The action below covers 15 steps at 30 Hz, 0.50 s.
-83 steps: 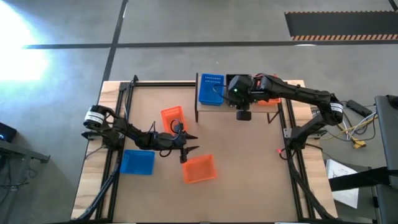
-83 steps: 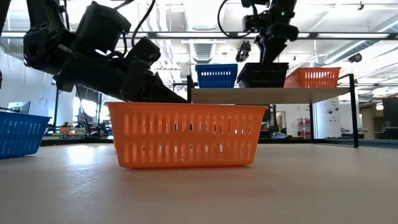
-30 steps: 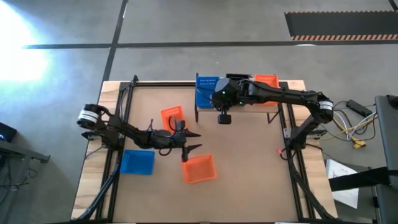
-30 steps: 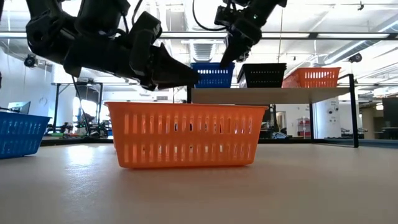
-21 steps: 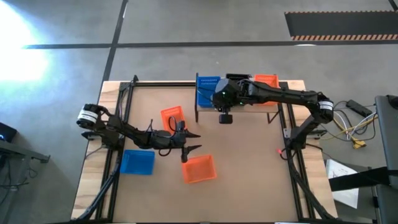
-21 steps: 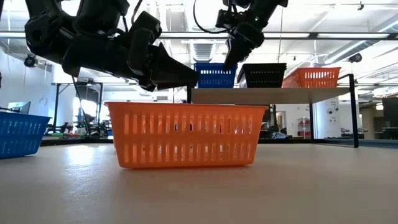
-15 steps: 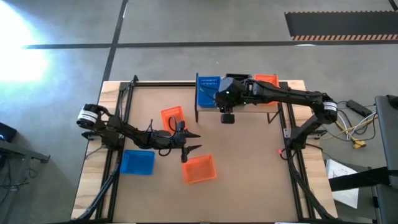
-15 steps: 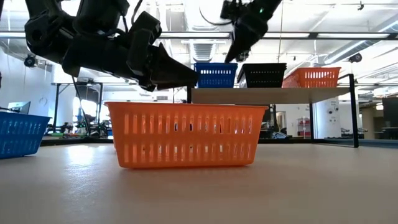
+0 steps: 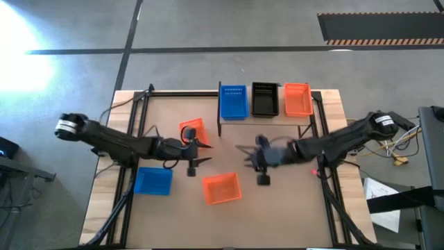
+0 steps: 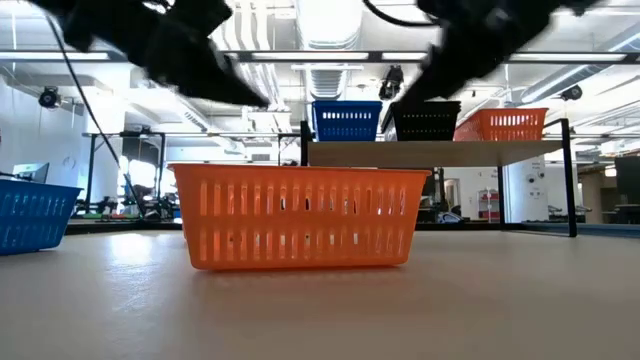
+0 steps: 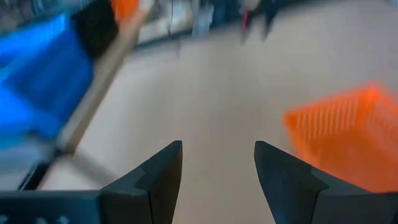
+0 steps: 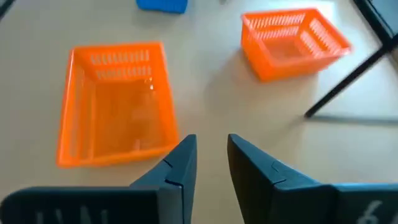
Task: Stack baskets on shelf by color
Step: Stack the top orange bin on top of the orange bins on the shelf
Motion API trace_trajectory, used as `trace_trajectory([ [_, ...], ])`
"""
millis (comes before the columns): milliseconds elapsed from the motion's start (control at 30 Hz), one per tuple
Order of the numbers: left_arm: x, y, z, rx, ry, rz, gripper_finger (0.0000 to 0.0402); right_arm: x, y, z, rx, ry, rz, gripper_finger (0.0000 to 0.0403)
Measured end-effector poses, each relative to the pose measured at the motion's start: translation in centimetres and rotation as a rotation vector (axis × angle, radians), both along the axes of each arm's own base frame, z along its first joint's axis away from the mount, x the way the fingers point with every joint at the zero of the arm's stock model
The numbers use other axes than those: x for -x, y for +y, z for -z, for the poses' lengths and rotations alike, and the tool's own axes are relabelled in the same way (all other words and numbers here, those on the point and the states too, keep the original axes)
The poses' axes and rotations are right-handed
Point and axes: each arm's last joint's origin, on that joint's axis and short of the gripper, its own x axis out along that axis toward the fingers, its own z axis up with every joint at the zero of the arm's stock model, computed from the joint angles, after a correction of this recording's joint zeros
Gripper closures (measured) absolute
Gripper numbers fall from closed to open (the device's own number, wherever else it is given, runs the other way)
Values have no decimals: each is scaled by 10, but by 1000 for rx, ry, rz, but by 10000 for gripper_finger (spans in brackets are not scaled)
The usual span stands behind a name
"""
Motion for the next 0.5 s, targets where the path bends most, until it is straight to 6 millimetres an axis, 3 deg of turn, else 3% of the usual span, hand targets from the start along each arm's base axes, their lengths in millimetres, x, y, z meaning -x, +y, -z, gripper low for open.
trace_trajectory([
  [200, 27, 6, -10, 57, 340, -168, 217, 34, 35, 48, 87, -113, 260, 341],
  [367, 15, 16, 7, 132, 412, -289, 217, 52, 41, 69, 226, -221, 445, 351],
  [500, 0, 25, 28, 137, 512, -321, 217, 55, 43, 71, 238, -234, 450, 355],
])
